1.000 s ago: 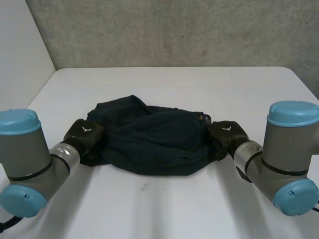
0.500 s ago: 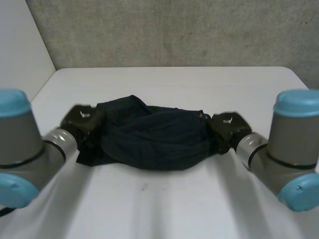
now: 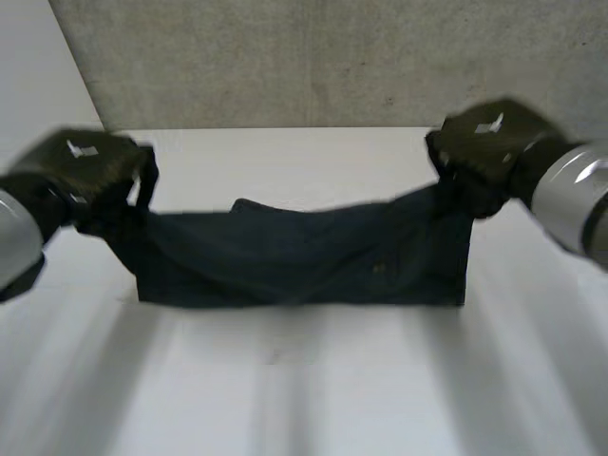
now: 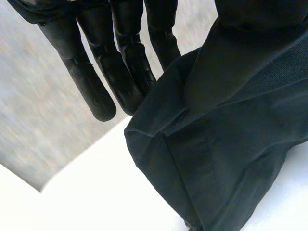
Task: Fold the shorts.
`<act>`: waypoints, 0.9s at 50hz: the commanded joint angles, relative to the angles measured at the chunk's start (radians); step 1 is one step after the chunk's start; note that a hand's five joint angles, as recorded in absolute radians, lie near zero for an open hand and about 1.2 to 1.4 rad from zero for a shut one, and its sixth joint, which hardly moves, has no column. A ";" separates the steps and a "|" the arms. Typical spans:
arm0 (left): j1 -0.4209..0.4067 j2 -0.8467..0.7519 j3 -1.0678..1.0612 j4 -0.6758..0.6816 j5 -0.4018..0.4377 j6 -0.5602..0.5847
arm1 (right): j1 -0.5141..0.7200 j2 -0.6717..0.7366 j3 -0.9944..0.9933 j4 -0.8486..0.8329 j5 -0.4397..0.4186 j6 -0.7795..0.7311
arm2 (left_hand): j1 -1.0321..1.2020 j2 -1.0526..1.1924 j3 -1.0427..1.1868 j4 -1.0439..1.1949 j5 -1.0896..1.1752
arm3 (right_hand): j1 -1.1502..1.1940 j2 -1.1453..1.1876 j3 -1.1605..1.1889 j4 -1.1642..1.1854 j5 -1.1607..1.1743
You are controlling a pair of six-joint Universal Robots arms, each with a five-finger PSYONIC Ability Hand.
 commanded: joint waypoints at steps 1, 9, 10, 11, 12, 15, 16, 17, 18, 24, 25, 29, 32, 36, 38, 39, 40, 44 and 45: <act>-0.005 -0.317 -0.022 0.116 -0.015 0.006 | 0.005 0.203 0.032 -0.009 0.008 -0.006 | 0.288 0.200 0.207 0.195 0.267 | 0.438 0.219 0.212 0.205 0.239; -0.010 -0.585 0.232 0.190 -0.109 0.006 | 0.013 0.364 -0.003 -0.140 0.080 -0.012 | 0.288 0.200 0.207 0.195 0.267 | 0.438 0.219 0.212 0.205 0.239; -0.010 -0.586 0.233 0.190 -0.109 0.006 | 0.013 0.378 -0.012 -0.163 0.083 -0.012 | 0.288 0.200 0.207 0.195 0.267 | 0.438 0.219 0.212 0.205 0.239; -0.016 -0.654 0.353 0.190 -0.142 0.006 | 0.011 0.409 -0.039 -0.208 0.089 -0.009 | 0.288 0.200 0.207 0.195 0.267 | 0.438 0.219 0.212 0.205 0.239; -0.021 -0.682 0.410 0.191 -0.152 0.006 | 0.013 0.424 -0.058 -0.228 0.092 -0.009 | 0.288 0.200 0.207 0.195 0.267 | 0.438 0.219 0.212 0.205 0.239; -0.037 -0.734 0.544 0.193 -0.169 0.008 | 0.013 0.468 -0.151 -0.308 0.106 -0.006 | 0.288 0.200 0.207 0.195 0.267 | 0.438 0.219 0.212 0.205 0.239; -0.048 -0.762 0.645 0.197 -0.173 0.008 | 0.011 0.475 -0.181 -0.332 0.109 -0.005 | 0.288 0.200 0.207 0.195 0.267 | 0.438 0.219 0.212 0.205 0.239; -0.050 -0.771 0.687 0.201 -0.173 0.006 | 0.013 0.481 -0.211 -0.355 0.114 -0.005 | 0.288 0.200 0.207 0.195 0.267 | 0.438 0.219 0.212 0.205 0.239; -0.051 -0.779 0.748 0.211 -0.175 0.006 | 0.013 0.485 -0.272 -0.412 0.120 -0.006 | 0.288 0.200 0.207 0.195 0.267 | 0.438 0.219 0.212 0.205 0.239; -0.063 -0.759 0.994 0.449 -0.179 -0.006 | 0.013 0.450 -0.464 -0.691 0.146 -0.005 | 0.288 0.200 0.207 0.195 0.267 | 0.438 0.219 0.212 0.205 0.239; -0.068 -0.744 0.998 0.495 -0.182 -0.006 | 0.013 0.437 -0.480 -0.734 0.152 -0.005 | 0.288 0.200 0.207 0.195 0.267 | 0.438 0.219 0.212 0.205 0.239; -0.093 -0.626 0.965 0.694 -0.195 -0.006 | 0.013 0.361 -0.509 -0.927 0.180 -0.002 | 0.288 0.200 0.207 0.195 0.267 | 0.438 0.219 0.212 0.205 0.239; -0.099 -0.554 0.879 0.771 -0.227 -0.014 | 0.013 0.346 -0.511 -0.940 0.184 -0.002 | 0.288 0.200 0.207 0.195 0.267 | 0.438 0.219 0.212 0.205 0.239; -0.090 -0.508 0.767 0.785 -0.233 -0.054 | 0.025 0.350 -0.475 -0.850 0.175 -0.002 | 0.288 0.200 0.207 0.195 0.267 | 0.438 0.219 0.212 0.205 0.239; -0.088 -0.500 0.697 0.784 -0.233 -0.081 | 0.025 0.355 -0.433 -0.808 0.175 -0.002 | 0.288 0.200 0.207 0.195 0.267 | 0.438 0.219 0.212 0.205 0.239; -0.088 -0.500 0.672 0.782 -0.233 -0.089 | 0.025 0.358 -0.419 -0.799 0.175 -0.002 | 0.288 0.200 0.207 0.195 0.267 | 0.438 0.219 0.212 0.205 0.239; -0.087 -0.498 0.644 0.782 -0.232 -0.095 | 0.025 0.360 -0.402 -0.794 0.177 -0.003 | 0.288 0.200 0.207 0.195 0.267 | 0.438 0.219 0.212 0.205 0.239; -0.062 -0.488 0.470 0.782 -0.227 -0.109 | 0.027 0.377 -0.321 -0.776 0.172 -0.008 | 0.288 0.200 0.207 0.195 0.267 | 0.438 0.219 0.212 0.205 0.239; -0.060 -0.488 0.431 0.782 -0.224 -0.107 | 0.027 0.393 -0.287 -0.765 0.164 -0.009 | 0.288 0.200 0.207 0.195 0.267 | 0.438 0.219 0.212 0.205 0.239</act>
